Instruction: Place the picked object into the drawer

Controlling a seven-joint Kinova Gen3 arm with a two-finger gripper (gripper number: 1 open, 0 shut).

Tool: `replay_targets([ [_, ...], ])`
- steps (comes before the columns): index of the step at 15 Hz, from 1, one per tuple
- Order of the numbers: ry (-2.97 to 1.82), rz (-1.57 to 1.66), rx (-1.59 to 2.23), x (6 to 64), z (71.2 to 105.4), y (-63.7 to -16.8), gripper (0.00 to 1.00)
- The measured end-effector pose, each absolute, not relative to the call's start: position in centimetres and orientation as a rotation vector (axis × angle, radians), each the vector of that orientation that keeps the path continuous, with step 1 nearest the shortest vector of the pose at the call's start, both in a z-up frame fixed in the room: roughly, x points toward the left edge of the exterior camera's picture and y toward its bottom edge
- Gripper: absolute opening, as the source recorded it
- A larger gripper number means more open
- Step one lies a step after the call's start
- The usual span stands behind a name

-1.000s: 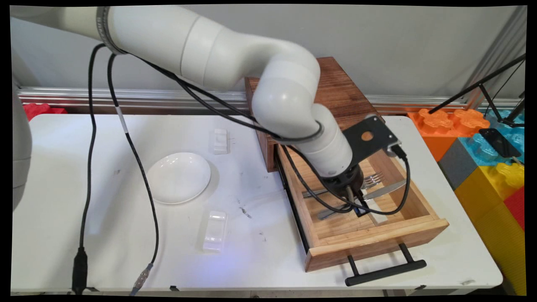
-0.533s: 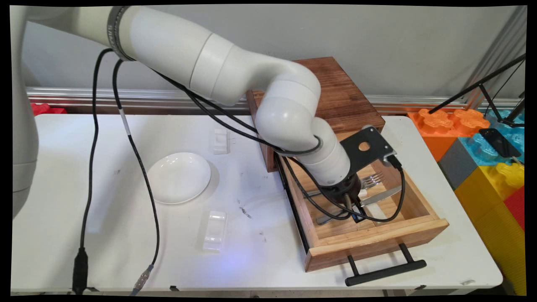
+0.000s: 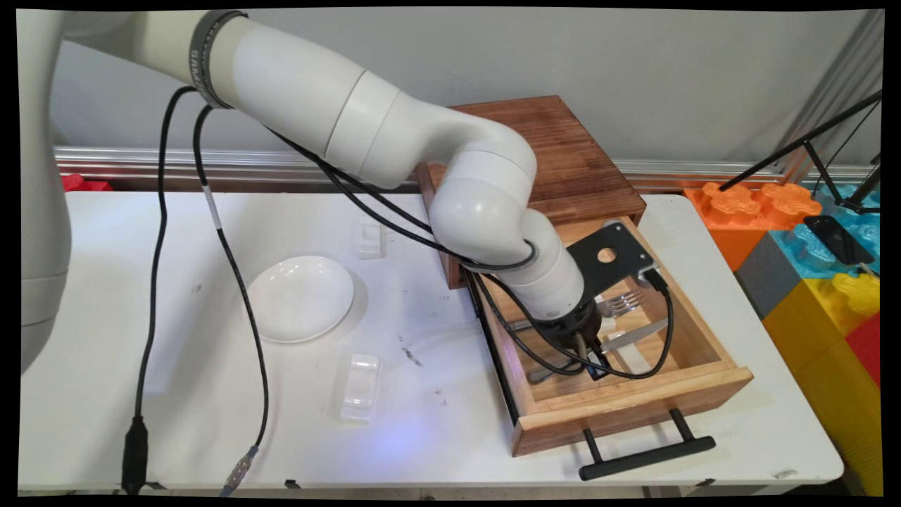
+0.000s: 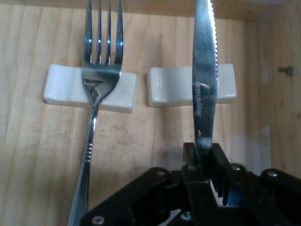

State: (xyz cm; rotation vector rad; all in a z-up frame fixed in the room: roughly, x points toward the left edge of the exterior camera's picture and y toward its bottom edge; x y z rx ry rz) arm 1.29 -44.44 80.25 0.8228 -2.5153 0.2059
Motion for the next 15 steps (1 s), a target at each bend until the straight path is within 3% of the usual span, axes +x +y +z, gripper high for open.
replay_targets([
  [7,-2.51,0.19,0.841,1.41,79.63,-44.46,0.0],
  [8,-2.509,0.189,0.842,1.43,79.63,-44.48,1.0],
  [15,-2.513,0.183,0.837,1.85,79.86,-44.52,1.0],
])
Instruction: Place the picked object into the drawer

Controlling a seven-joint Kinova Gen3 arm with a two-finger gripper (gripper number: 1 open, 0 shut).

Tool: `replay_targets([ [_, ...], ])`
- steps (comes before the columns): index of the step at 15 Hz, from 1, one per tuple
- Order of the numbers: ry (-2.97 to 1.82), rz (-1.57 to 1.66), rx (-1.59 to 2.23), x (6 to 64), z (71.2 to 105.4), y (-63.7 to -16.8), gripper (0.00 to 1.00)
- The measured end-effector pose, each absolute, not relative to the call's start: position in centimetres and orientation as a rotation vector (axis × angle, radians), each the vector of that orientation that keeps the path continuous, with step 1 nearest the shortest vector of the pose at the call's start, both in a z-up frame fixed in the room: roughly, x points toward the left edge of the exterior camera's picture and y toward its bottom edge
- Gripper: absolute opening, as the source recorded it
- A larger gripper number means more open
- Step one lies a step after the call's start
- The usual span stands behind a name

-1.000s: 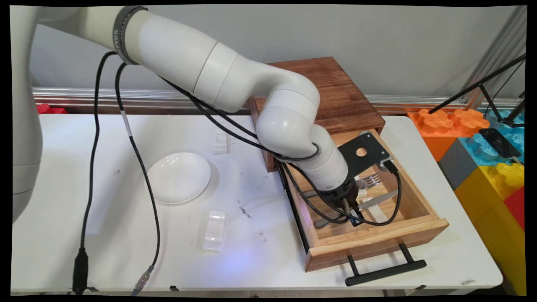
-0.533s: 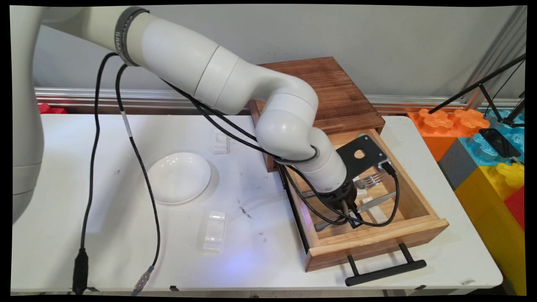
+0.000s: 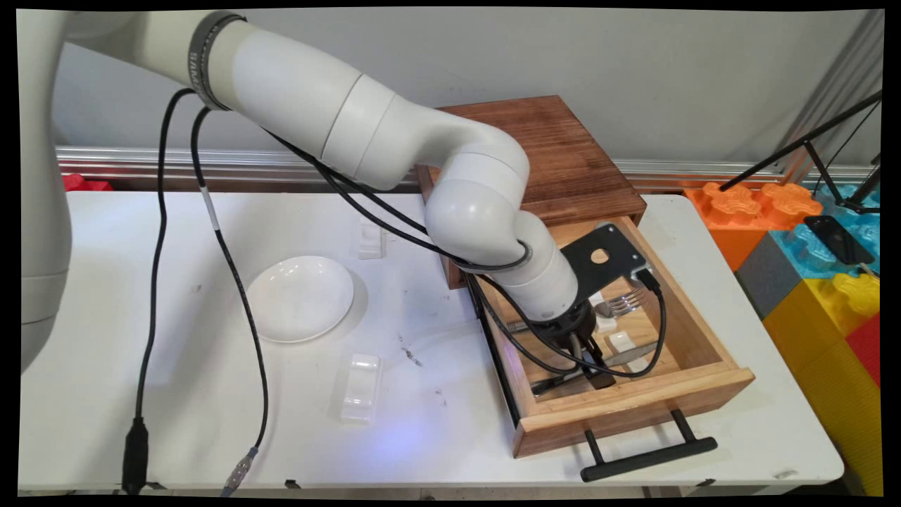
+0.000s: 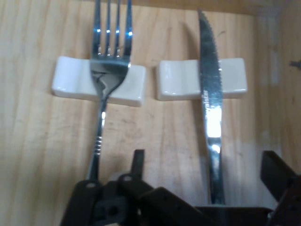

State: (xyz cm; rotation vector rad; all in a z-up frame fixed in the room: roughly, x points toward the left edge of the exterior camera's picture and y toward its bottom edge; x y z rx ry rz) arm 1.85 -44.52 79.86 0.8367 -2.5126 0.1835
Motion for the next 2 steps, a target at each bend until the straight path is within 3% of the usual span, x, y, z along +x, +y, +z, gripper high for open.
replay_targets([
  [2,-2.512,0.184,0.836,2.02,80.08,-44.56,1.0],
])
